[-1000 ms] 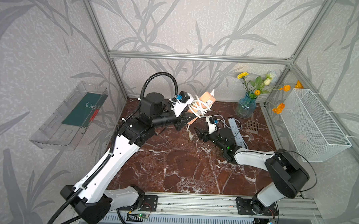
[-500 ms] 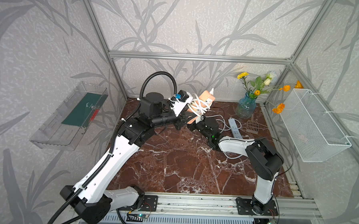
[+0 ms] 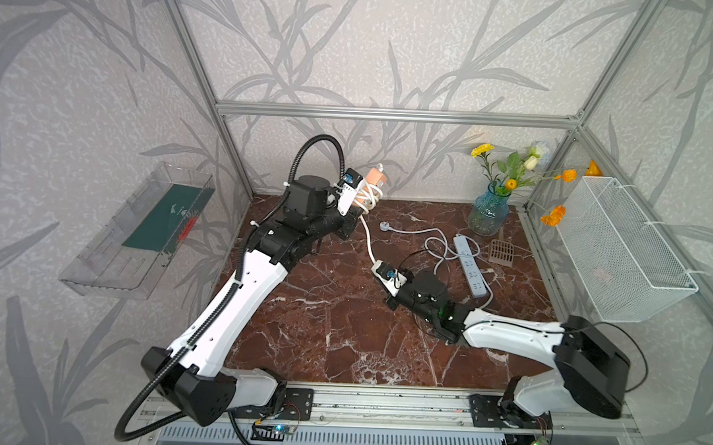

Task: Wrap the cord around the power strip
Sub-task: Wrap the power cord around the power strip.

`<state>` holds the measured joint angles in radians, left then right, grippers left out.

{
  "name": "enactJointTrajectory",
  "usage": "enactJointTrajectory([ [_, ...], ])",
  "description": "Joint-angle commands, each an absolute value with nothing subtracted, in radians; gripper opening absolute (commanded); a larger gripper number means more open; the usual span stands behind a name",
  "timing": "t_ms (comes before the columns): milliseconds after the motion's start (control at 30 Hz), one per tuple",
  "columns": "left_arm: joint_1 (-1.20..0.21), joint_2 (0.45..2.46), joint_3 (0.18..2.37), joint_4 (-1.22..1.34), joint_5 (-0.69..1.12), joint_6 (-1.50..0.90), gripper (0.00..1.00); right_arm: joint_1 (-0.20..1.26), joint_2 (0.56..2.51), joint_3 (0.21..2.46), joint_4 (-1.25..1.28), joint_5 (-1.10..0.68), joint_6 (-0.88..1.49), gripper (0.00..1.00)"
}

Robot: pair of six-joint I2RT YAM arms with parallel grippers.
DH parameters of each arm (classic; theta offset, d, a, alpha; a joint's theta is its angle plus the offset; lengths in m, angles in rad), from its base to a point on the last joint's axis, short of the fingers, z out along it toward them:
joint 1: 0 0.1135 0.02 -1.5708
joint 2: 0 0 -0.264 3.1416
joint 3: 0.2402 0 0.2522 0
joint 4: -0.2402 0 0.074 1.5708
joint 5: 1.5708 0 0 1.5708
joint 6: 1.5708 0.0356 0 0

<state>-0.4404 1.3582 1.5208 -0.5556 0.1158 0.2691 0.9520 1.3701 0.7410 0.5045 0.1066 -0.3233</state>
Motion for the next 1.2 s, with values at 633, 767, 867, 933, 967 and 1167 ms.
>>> enactJointTrajectory([
  [633,-0.646,1.216,1.271,-0.824,0.656,0.348,0.0,0.755,1.515,1.656,-0.319,-0.16,-0.792,0.06],
  [767,-0.646,1.114,1.215,-0.707,0.737,0.31,0.0,0.594,1.562,1.699,-0.402,-0.508,-0.582,0.29],
  [867,-0.644,1.089,1.231,-0.654,0.812,0.283,0.0,0.535,1.591,1.673,-0.37,-0.666,-0.501,0.33],
  [933,-0.644,1.084,1.235,-0.608,0.857,0.252,0.0,0.515,1.611,1.647,-0.34,-0.738,-0.456,0.34],
  [967,-0.644,1.078,1.236,-0.588,0.862,0.242,0.0,0.508,1.617,1.627,-0.313,-0.77,-0.424,0.34],
  [1167,-0.629,1.067,1.265,-0.568,0.796,0.25,0.0,0.503,1.572,1.399,-0.013,-0.836,-0.207,0.35],
])
